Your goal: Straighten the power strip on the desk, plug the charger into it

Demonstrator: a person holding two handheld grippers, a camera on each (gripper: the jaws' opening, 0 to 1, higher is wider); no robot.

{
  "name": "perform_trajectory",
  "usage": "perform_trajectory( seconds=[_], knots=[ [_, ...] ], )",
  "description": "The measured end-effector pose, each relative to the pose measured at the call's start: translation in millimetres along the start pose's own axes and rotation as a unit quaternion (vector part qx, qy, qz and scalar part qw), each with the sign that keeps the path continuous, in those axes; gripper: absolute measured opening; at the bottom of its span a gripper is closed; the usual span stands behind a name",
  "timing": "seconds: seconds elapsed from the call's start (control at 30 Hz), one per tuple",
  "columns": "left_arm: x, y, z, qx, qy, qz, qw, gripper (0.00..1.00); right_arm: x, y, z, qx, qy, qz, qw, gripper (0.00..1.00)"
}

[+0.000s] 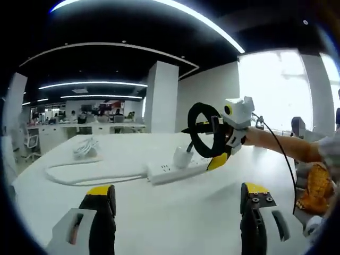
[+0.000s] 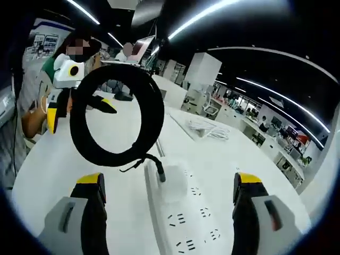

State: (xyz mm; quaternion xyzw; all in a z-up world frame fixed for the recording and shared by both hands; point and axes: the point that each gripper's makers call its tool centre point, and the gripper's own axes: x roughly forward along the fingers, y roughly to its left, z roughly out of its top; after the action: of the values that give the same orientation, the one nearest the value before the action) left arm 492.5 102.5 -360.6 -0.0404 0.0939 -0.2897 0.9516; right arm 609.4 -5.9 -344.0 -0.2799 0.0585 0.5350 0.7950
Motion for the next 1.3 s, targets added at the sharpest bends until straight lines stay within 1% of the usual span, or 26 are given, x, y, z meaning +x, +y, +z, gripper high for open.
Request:
perform_trajectory(
  seconds=[0.1, 0.2, 0.3, 0.37, 0.43, 0.5, 0.57, 0.63, 0.7, 0.73, 0.83, 0.87, 0.93, 0.97, 1.07, 1.1, 1.17, 1.3],
  knots=[
    [0, 2.1, 1.2, -0.001, 0.000, 0.002, 1.0000, 0.99, 4, -3, -2.6, 0.005, 0.002, 0.000, 1.0000, 1.00],
    [-1, 3.8, 0.2, 0.005, 0.006, 0.005, 1.0000, 0.99, 6, -2, -4.9, 0.016, 0.001, 0.009, 0.9998, 0.99],
    [-1, 4.5, -1.5, 0.008, 0.011, 0.006, 0.9999, 0.98, 7, -1, -5.0, 0.016, 0.001, 0.013, 0.9998, 0.93],
    [-1, 3.5, -2.3, 0.008, 0.013, 0.004, 0.9999, 0.98, 8, -3, -2.3, 0.018, -0.008, 0.015, 0.9997, 0.90],
    [-1, 1.5, -1.2, 0.005, 0.008, 0.004, 0.9999, 0.98, 10, -2, -0.9, 0.028, -0.010, 0.023, 0.9993, 0.85],
    [-1, -1.3, 0.2, 0.002, 0.004, -0.001, 1.0000, 0.98, 13, 0, -0.8, 0.028, -0.003, 0.028, 0.9992, 0.81],
    [0, -1.9, 2.2, 0.001, -0.002, -0.004, 1.0000, 0.98, 14, -2, -2.4, 0.017, 0.012, 0.020, 0.9996, 0.79],
    [3, 0.2, 4.2, -0.003, -0.003, -0.003, 1.0000, 0.97, 15, -3, -0.5, 0.015, 0.010, 0.017, 0.9997, 0.75],
    [4, 1.2, 5.5, -0.003, -0.004, -0.001, 1.0000, 0.97, 16, -3, 0.4, 0.018, 0.007, 0.014, 0.9997, 0.67],
    [4, 1.0, 6.0, -0.003, -0.005, -0.001, 1.0000, 0.97, 17, -3, -1.4, 0.024, 0.009, 0.011, 0.9996, 0.65],
    [5, 1.5, 5.7, -0.004, -0.006, -0.004, 1.0000, 0.97, 22, -2, -5.2, 0.029, 0.008, 0.008, 0.9995, 0.61],
    [5, 3.0, 4.2, -0.005, -0.002, -0.002, 1.0000, 0.97, 23, -3, -2.6, 0.034, -0.002, 0.007, 0.9994, 0.60],
    [5, 6.1, 2.7, -0.004, 0.000, 0.004, 1.0000, 0.97, 25, -3, -2.1, 0.035, -0.004, 0.008, 0.9993, 0.56],
    [6, 7.2, 1.7, -0.005, 0.003, 0.006, 1.0000, 0.96, 26, -4, -3.1, 0.033, 0.001, 0.006, 0.9994, 0.53],
    [6, 6.7, 1.9, -0.003, 0.006, 0.005, 1.0000, 0.96, 28, -1, -2.8, 0.025, 0.002, 0.011, 0.9996, 0.39],
    [6, 6.2, 3.3, -0.003, 0.003, 0.004, 1.0000, 0.96, 28, -2, -1.9, 0.021, 0.000, 0.009, 0.9997, 0.38],
    [6, 5.6, 5.1, -0.007, -0.002, 0.003, 1.0000, 0.96, 28, -6, -0.4, 0.008, 0.003, -0.007, 0.9999, 0.39],
    [6, 7.0, 5.4, -0.002, -0.002, 0.004, 1.0000, 0.96, 29, -4, 0.1, 0.001, 0.010, 0.001, 1.0000, 0.35]
  ],
)
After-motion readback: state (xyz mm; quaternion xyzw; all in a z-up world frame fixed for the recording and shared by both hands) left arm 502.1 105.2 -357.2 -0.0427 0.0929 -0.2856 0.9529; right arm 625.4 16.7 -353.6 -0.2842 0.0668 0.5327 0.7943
